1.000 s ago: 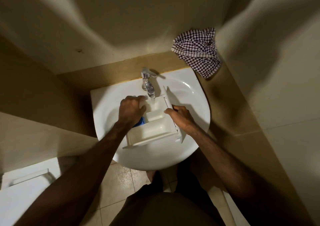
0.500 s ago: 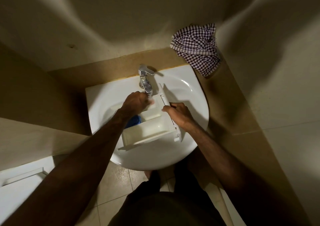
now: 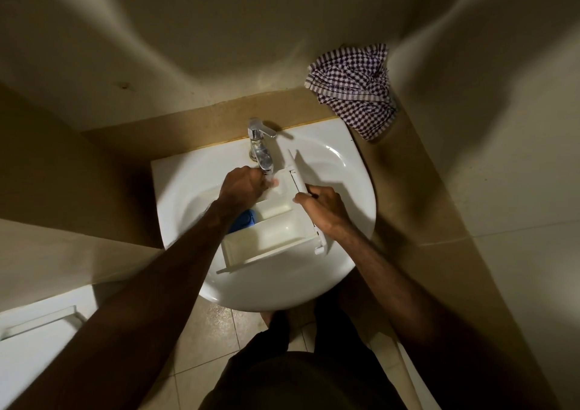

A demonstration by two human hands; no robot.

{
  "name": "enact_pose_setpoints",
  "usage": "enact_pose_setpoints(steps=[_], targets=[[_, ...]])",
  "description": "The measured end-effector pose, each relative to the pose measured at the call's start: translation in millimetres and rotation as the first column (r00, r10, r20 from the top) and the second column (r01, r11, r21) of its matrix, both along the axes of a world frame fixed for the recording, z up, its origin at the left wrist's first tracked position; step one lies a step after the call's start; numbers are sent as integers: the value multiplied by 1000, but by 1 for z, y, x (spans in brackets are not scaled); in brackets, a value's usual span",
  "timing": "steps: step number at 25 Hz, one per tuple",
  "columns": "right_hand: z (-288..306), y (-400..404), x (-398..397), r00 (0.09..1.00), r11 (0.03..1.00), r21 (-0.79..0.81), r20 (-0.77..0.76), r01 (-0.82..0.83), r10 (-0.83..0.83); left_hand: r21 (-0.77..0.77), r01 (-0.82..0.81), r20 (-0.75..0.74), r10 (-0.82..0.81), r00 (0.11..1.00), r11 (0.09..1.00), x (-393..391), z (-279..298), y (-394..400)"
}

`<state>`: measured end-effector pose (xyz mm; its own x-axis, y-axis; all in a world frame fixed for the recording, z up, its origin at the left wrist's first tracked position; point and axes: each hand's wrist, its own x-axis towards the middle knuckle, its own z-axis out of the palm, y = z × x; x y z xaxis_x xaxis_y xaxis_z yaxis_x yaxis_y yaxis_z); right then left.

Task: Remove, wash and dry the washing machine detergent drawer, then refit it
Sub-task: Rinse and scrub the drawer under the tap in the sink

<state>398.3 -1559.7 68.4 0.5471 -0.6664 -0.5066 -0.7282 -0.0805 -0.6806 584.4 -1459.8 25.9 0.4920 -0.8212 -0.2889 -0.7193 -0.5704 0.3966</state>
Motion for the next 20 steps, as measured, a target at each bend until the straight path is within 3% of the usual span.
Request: enact_pose_setpoints(steps=[3,7,11,14,16,20], targets=[[1,4,1,998,997,-41,-25,-58,57,46,12,-109,-7,994,999,2,-1,11],[2,7,-3,999,999,6,-25,-41,41,-61,22,78,-17,997,998,-7,-4,18],[2,9,-7,1000,999,-24,-12,-24,23,-22,-88,32,89,996,996,-9,6,6],[4,13,-7,999,996,-84,4,-34,34,7,-107,99,106,989,994,-9,17,7],[2,18,-10,999,996,-89,24,-32,35,-68,-104,212,116,970,992,-21,17,20],[-10,20,-19,996,995,-84,79,52,-46,-437,-137,308,291,906,889,-58,1,55]])
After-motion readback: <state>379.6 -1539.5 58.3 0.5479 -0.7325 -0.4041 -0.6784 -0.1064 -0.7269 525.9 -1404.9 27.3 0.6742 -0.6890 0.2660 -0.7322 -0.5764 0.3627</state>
